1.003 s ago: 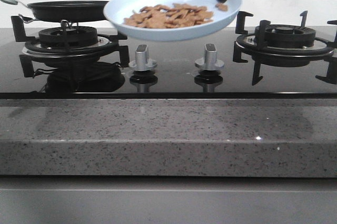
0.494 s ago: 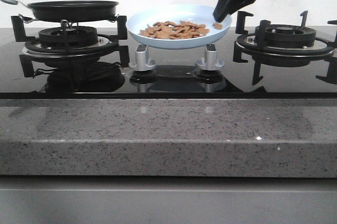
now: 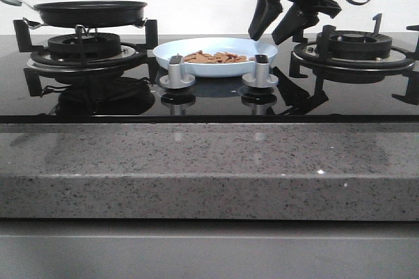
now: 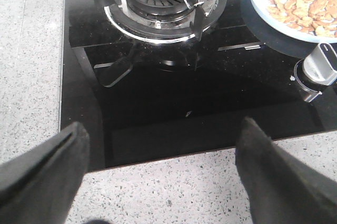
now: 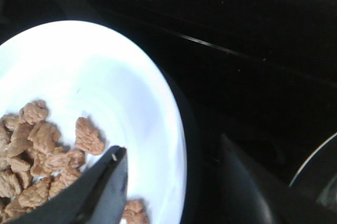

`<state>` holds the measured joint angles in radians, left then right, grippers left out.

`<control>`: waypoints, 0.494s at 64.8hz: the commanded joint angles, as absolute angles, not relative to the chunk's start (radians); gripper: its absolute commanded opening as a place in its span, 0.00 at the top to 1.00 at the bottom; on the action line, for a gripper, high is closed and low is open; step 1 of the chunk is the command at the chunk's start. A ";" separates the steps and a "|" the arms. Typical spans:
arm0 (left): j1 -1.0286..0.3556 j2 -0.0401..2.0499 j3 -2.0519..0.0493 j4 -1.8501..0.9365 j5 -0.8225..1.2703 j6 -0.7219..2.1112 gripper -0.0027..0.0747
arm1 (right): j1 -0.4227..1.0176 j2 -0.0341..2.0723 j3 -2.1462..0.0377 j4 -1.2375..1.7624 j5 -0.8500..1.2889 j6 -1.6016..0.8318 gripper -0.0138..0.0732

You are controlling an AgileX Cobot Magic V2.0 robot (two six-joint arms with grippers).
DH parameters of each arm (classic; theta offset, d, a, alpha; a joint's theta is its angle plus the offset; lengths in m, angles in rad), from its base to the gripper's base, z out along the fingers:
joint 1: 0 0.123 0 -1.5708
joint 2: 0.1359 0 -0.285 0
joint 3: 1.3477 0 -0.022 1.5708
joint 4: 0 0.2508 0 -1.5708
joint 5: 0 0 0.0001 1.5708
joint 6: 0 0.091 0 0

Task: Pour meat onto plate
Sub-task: 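Open the right gripper and raise it away from the plate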

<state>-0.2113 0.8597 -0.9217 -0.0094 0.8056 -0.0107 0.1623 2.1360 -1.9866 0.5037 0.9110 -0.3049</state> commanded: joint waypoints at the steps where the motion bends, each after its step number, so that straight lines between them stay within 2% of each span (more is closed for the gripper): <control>1: -0.219 0.852 -0.945 -0.017 0.735 -0.020 0.23 | 0.159 2.036 -2.023 0.539 0.894 -0.306 0.33; 19: -0.219 0.852 -0.945 -0.017 0.731 -0.020 0.23 | 0.162 1.872 -1.965 0.534 1.013 -0.286 0.33; 32: -0.219 0.852 -0.945 -0.017 0.694 -0.020 0.23 | 0.171 1.642 -1.725 0.473 0.956 -0.286 0.33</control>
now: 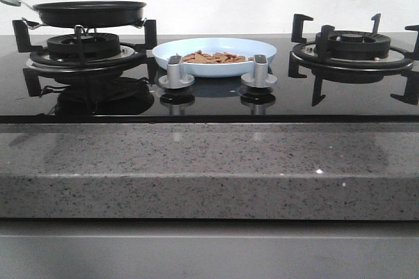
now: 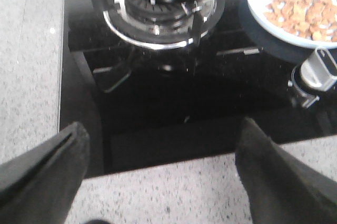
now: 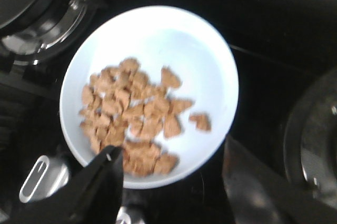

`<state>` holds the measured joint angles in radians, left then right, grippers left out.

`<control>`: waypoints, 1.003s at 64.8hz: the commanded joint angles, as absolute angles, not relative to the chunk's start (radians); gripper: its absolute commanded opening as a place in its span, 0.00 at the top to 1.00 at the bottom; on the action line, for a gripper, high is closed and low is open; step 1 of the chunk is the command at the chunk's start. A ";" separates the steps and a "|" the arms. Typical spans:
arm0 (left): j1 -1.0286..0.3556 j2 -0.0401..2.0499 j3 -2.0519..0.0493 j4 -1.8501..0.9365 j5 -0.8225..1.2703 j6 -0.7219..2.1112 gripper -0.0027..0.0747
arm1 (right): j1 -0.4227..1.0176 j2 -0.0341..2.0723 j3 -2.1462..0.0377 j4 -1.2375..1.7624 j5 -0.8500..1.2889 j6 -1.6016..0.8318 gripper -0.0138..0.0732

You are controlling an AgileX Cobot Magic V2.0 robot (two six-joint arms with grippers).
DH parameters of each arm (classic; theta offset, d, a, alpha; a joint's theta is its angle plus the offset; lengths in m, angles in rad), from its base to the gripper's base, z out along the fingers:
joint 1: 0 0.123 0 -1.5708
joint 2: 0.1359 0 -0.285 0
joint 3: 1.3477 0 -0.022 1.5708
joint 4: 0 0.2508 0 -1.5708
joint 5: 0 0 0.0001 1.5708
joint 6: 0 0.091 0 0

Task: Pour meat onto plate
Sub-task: 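Open the right gripper and raise it away from the plate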

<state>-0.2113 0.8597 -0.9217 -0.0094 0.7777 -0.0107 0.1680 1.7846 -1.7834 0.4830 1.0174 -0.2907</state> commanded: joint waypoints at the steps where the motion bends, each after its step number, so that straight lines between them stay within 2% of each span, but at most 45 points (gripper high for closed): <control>1: -0.219 0.852 -0.945 -0.017 0.694 -0.020 0.23 | 0.171 1.625 -1.706 0.466 0.953 -0.286 0.33; 19: -0.219 0.852 -0.945 -0.017 0.691 -0.020 0.23 | 0.171 1.273 -1.319 0.272 0.918 -0.193 0.33; 37: -0.219 0.852 -0.945 -0.017 0.691 -0.020 0.23 | 0.171 0.943 -1.002 0.257 0.879 -0.181 0.33; 65: -0.219 0.852 -0.944 -0.017 0.691 -0.020 0.24 | 0.171 0.555 -0.706 0.265 0.874 -0.174 0.35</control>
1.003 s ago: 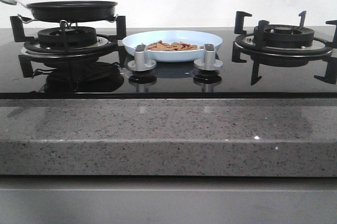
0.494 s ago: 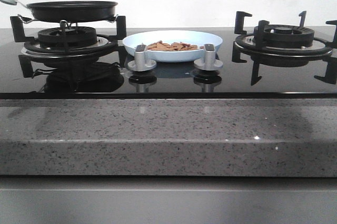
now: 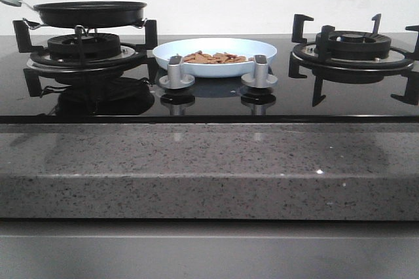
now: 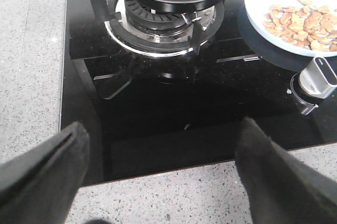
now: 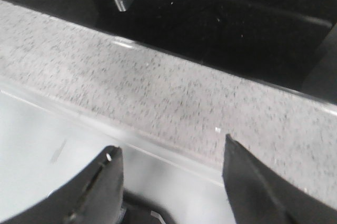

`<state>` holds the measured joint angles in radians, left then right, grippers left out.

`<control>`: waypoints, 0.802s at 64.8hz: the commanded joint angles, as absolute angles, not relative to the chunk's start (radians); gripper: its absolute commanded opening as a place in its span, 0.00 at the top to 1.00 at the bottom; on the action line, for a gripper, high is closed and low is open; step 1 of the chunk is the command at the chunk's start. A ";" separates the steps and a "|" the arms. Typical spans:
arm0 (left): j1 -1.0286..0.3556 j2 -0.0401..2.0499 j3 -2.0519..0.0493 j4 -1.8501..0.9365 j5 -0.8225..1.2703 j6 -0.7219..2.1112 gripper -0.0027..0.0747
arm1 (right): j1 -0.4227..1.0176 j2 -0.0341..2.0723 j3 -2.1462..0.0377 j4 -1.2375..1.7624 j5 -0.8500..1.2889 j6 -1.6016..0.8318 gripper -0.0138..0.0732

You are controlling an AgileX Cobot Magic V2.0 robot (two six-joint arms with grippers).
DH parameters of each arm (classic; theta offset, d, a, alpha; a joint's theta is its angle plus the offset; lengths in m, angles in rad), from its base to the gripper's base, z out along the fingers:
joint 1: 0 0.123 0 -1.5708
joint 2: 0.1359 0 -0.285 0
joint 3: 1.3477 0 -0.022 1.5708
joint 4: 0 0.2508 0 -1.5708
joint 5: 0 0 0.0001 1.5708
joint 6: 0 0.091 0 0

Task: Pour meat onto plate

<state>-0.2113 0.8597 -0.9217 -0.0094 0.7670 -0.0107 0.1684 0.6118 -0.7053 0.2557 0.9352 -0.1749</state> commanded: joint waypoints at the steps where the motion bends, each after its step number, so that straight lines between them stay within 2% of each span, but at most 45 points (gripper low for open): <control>1: -0.219 0.852 -0.943 -0.017 0.691 -0.020 0.24 | 0.171 0.542 -0.702 0.265 0.873 -0.174 0.36; 5: -0.219 0.852 -0.935 -0.017 0.689 -0.020 0.27 | 0.171 0.510 -0.692 0.265 0.874 -0.174 0.45; 10: -0.219 0.852 -0.925 -0.017 0.689 -0.020 0.35 | 0.171 0.478 -0.683 0.265 0.874 -0.174 0.59; 18: -0.219 0.852 -0.909 -0.017 0.689 -0.020 0.59 | 0.171 0.468 -0.682 0.265 0.875 -0.174 0.81; 24: -0.219 0.852 -0.907 -0.017 0.689 -0.020 0.77 | 0.171 0.468 -0.682 0.265 0.872 -0.174 0.93; 33: -0.219 0.852 -0.907 -0.017 0.651 -0.020 0.99 | 0.171 0.468 -0.681 0.264 0.871 -0.174 0.92; 52: -0.219 0.852 -0.907 -0.021 0.628 -0.020 0.99 | 0.171 0.468 -0.681 0.264 0.880 -0.175 0.92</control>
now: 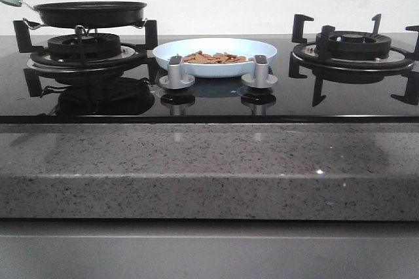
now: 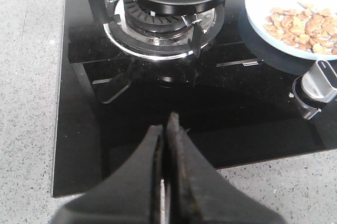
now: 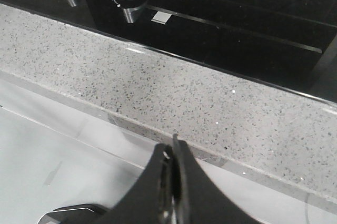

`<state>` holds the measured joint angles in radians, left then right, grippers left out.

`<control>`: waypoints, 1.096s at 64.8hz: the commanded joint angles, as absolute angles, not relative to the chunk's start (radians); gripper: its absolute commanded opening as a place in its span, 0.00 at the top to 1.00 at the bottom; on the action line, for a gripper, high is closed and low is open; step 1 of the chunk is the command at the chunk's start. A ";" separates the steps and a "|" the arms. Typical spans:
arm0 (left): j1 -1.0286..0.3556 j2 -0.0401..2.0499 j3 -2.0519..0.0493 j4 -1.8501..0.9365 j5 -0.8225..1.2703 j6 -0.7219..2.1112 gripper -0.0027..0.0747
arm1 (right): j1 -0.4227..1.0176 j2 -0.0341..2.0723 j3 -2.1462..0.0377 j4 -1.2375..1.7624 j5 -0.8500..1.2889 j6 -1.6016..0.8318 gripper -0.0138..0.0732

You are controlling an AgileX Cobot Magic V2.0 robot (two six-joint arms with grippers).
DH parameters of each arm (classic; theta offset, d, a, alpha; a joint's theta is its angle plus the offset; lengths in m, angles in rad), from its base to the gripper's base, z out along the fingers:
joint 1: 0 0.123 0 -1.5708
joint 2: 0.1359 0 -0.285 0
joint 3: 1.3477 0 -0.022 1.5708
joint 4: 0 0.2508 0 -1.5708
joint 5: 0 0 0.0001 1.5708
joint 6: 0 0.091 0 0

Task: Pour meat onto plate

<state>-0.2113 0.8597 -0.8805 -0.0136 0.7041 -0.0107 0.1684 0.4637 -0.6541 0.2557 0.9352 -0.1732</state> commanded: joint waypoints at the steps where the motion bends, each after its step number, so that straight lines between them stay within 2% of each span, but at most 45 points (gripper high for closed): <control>1: -0.219 0.852 -0.907 -0.021 0.628 -0.020 0.99 | 0.171 0.468 -0.681 0.264 0.880 -0.175 0.92; 19: -0.212 0.835 -0.897 -0.021 0.623 -0.020 0.99 | 0.171 0.468 -0.681 0.264 0.880 -0.175 0.92; 29: -0.160 0.732 -0.831 -0.030 0.568 -0.020 0.99 | 0.171 0.468 -0.681 0.264 0.880 -0.175 0.92; 42: -0.062 0.501 -0.586 -0.075 0.378 -0.020 0.99 | 0.171 0.468 -0.681 0.264 0.880 -0.175 0.92; 57: -0.045 0.239 -0.283 -0.146 0.172 -0.020 0.99 | 0.171 0.468 -0.681 0.264 0.880 -0.175 0.92; 71: -0.042 0.103 -0.099 -0.174 0.000 -0.020 0.99 | 0.171 0.468 -0.681 0.264 0.880 -0.175 0.92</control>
<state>-0.0443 0.1283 -0.1109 -0.1580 0.1487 -0.0107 0.1684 0.4637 -0.6541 0.2557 0.9352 -0.1709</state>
